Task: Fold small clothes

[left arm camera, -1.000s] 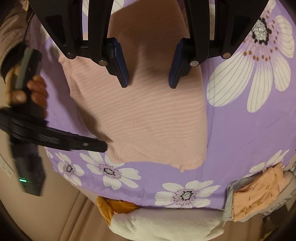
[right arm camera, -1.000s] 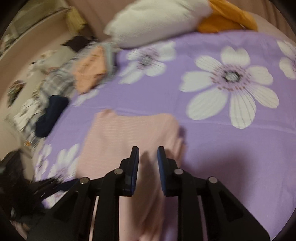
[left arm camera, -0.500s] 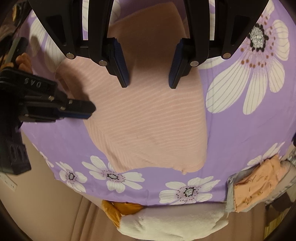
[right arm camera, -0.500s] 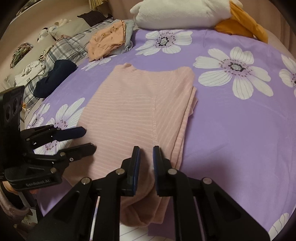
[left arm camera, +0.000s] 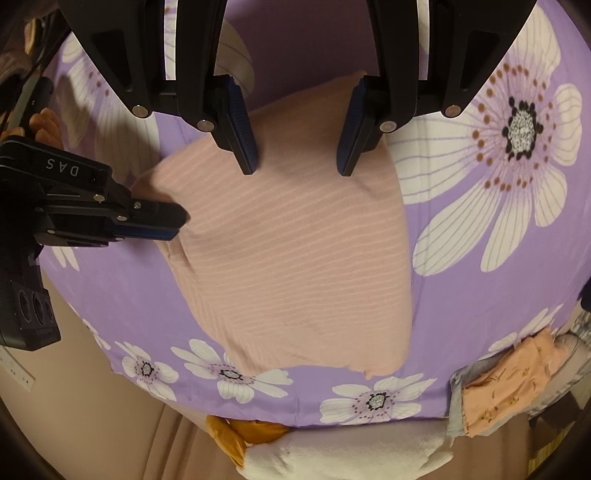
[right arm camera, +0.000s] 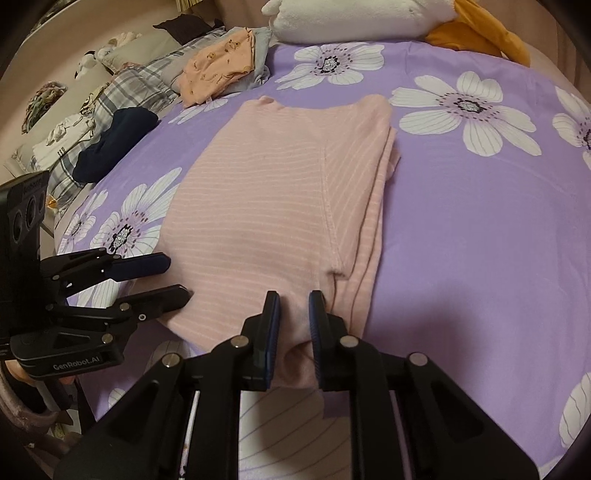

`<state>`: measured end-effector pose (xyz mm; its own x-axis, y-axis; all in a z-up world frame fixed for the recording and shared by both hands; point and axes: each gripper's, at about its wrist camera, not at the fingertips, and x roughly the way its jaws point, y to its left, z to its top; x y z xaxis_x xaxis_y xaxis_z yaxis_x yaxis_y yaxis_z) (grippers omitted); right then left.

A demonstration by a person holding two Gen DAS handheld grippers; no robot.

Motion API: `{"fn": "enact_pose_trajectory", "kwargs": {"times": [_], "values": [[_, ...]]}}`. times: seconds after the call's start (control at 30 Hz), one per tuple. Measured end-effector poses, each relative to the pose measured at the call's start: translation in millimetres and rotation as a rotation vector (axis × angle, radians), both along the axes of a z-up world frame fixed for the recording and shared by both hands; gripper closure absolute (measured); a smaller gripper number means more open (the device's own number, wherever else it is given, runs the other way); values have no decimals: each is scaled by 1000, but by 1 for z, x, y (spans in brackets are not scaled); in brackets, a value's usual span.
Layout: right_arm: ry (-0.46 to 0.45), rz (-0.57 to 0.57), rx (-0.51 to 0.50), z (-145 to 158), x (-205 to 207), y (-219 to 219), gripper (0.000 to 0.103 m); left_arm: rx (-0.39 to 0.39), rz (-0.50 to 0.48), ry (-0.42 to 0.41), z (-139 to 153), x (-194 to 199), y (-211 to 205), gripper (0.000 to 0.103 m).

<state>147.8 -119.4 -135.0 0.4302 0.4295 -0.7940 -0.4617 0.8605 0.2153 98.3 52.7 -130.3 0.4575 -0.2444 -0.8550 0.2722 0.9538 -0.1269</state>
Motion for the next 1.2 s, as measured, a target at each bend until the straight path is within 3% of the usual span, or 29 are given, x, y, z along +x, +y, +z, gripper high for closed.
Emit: {"fn": "enact_pose_trajectory", "kwargs": {"times": [0.1, 0.23, 0.27, 0.33, 0.37, 0.57, 0.73, 1.03, 1.2], "values": [[-1, -14, 8, 6, -8, -4, 81, -13, 22, 3, 6, -9, 3, 57], [-4, -50, 27, 15, -22, -12, 53, 13, 56, -10, 15, -19, 5, 56], [-14, -66, 30, 20, -27, -14, 51, 19, 68, -14, 18, -20, 7, 55], [-27, -89, 36, 26, -33, -18, 37, 16, 97, -22, 24, -24, 10, 31], [-34, -101, 43, 31, -36, -20, 35, 11, 107, -29, 27, -25, 11, 26], [-79, -113, 34, 49, -52, -19, 20, 9, 141, -74, 44, -36, 16, 24], [-108, -121, 24, 59, -57, -14, 4, 5, 169, -84, 51, -40, 21, 8], [-124, -155, 17, 72, -64, -11, 0, 0, 228, -77, 60, -44, 28, 4], [-125, -173, -11, 74, -67, -8, 0, 34, 248, -87, 64, -47, 26, 4]]}}
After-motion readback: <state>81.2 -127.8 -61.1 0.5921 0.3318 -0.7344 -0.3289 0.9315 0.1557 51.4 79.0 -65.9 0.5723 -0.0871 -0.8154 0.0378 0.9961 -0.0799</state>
